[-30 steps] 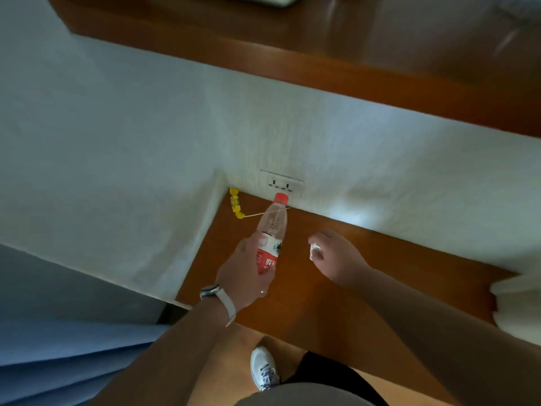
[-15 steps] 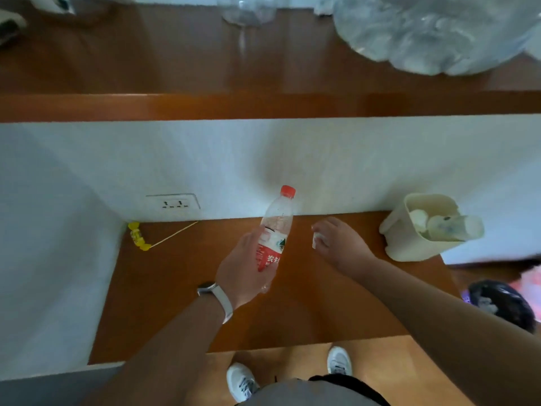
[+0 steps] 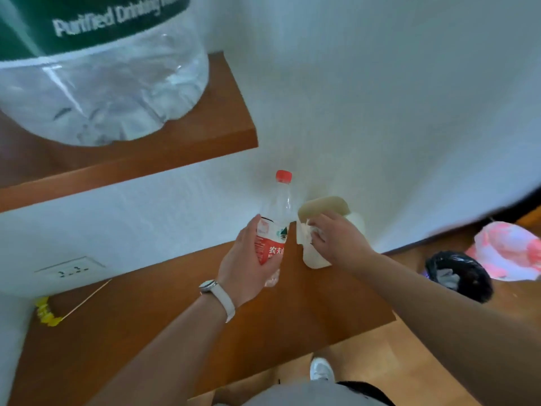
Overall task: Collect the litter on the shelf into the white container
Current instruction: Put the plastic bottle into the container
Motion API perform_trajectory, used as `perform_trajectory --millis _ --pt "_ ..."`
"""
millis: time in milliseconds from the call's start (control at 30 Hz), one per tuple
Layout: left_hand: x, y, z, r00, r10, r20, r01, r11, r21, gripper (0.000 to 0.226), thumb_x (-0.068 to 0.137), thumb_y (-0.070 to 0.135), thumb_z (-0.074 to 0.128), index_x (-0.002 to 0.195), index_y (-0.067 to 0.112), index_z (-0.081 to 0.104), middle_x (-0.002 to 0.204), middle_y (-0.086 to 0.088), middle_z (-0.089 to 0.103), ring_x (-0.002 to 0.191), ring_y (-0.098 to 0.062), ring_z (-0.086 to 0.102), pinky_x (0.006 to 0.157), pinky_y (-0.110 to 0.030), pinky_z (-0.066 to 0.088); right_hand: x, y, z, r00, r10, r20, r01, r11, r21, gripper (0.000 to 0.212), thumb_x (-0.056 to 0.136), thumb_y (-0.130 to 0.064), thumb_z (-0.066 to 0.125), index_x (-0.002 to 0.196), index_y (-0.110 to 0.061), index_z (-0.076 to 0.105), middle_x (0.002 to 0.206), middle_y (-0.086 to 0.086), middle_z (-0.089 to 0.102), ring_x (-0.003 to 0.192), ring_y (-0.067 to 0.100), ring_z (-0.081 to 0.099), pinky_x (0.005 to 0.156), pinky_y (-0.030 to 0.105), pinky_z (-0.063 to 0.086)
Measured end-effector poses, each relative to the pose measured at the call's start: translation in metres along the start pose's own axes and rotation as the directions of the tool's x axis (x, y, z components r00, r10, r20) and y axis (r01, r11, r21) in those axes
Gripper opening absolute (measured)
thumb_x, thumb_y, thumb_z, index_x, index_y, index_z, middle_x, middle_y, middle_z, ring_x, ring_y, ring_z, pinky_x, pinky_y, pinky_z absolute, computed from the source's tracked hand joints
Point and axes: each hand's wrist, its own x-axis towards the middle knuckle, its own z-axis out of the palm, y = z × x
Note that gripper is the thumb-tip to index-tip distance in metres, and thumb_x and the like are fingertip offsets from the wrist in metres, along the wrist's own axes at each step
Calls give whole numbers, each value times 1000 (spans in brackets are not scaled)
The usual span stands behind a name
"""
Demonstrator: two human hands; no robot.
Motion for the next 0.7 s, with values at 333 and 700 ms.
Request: perform_trajectory --millis 333,700 --pt "66 81 60 995 -21 -99 7 991 -137 86 84 36 73 146 42 15 147 6 39 113 -14 56 82 -36 59 41 80 -43 999 -34 -38 37 994 100 23 90 -11 56 111 -11 64 111 6 61 94 23 59 76 25 42" --pt "119 95 82 995 -11 -94 -13 968 -252 87 76 20 81 143 35 28 137 5 43 122 -17 50 94 -41 54 81 110 -32 985 29 170 -52 990 132 28 90 -22 57 117 -16 61 113 2 60 99 18 57 83 24 42"
